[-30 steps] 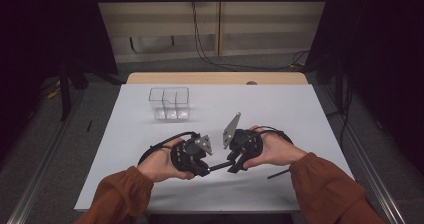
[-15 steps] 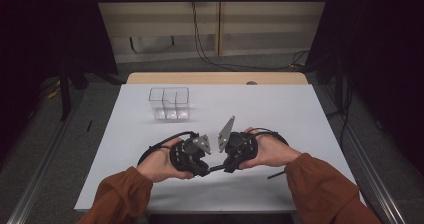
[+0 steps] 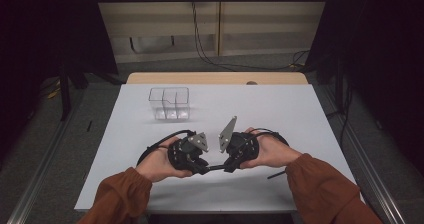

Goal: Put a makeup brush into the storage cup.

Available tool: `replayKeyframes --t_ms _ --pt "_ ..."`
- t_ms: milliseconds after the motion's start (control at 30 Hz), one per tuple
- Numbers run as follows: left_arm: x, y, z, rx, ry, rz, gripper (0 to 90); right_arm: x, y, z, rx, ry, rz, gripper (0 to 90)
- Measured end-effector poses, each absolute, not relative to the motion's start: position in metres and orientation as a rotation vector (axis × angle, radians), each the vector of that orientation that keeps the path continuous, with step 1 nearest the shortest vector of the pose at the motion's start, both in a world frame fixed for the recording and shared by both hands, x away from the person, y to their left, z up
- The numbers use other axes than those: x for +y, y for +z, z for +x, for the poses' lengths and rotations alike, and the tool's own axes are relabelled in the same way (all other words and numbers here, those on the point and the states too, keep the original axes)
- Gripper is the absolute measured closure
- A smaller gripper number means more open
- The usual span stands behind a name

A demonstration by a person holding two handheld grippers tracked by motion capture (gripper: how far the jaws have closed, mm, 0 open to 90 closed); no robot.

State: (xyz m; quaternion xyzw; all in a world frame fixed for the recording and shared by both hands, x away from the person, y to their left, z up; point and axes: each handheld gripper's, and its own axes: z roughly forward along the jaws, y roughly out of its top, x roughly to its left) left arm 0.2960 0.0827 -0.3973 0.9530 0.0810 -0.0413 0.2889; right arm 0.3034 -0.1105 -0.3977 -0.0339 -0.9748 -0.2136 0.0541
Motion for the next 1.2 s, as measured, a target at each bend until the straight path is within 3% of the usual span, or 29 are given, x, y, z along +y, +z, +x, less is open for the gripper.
replayKeyframes --t_ms 167,400,800,967,1200 --pt "0.085 -0.397 0.297 0.233 -0.096 2.516 74.0 -0.112 -0.397 0.304 -2.962 -0.655 -0.11 80.2" --pt "0.086 -0.397 0.299 0.275 -0.071 2.482 59.2 -0.113 -0.398 0.303 -2.962 -0.652 -0.12 80.2" --pt "0.096 -0.399 0.299 0.387 0.037 2.37 21.7 -0.126 -0.398 0.305 -2.953 -0.69 -0.179 80.1" --pt "0.105 -0.4 0.3 0.421 0.009 2.338 9.0 -0.132 -0.399 0.304 -2.932 -0.688 -0.232 80.1" --pt "0.118 -0.402 0.294 0.443 0.027 2.28 4.6 -0.145 -0.4 0.301 -2.936 -0.713 -0.31 80.1"
